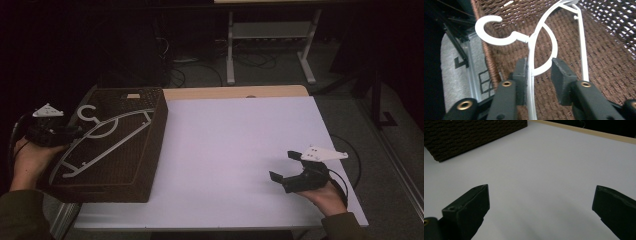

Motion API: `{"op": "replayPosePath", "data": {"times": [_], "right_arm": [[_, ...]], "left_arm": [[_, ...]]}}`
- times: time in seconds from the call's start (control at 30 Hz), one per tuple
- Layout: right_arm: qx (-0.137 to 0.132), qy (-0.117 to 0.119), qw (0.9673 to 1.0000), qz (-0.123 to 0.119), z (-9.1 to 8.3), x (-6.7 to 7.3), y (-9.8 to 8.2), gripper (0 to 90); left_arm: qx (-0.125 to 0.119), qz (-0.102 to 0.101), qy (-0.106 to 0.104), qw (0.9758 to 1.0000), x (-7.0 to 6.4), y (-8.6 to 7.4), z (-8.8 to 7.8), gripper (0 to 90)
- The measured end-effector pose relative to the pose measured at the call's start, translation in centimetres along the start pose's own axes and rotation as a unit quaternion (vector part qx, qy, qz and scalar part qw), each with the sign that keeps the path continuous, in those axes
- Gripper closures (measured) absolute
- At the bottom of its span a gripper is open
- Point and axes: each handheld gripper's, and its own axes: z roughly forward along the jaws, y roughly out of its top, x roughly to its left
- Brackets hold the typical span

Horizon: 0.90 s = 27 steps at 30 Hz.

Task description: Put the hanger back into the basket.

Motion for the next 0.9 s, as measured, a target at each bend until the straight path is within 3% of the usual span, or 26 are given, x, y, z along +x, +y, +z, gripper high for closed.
{"op": "replayPosePath", "data": {"times": [0.23, 0.4, 0.53, 0.73, 0.9], "right_arm": [[0.000, 0.001, 1.0000, -0.001, 0.0, 0.0, 0.1, 0.7], [-0.002, 0.001, 1.0000, -0.002, 0.0, 0.0, 0.1, 0.7], [-0.004, 0.002, 1.0000, 0.002, -0.2, -0.2, 0.5, 0.7], [-0.012, 0.001, 0.9999, 0.005, -0.4, -0.6, 1.1, 0.7], [-0.029, -0.001, 0.9996, 0.007, -0.7, -1.0, 1.9, 0.7]], "left_arm": [[-0.045, -0.025, -0.037, 0.9980, -1.1, 0.7, -0.3, 46.5], [-0.059, -0.032, -0.053, 0.9964, -1.9, 1.3, -0.3, 39.8], [-0.093, -0.051, -0.090, 0.9903, -3.5, 2.4, 0.0, 29.2], [-0.116, -0.047, -0.128, 0.9839, -5.8, 3.7, 0.4, 22.8], [-0.139, -0.044, -0.161, 0.9762, -8.2, 4.7, 0.5, 19.0]]}}
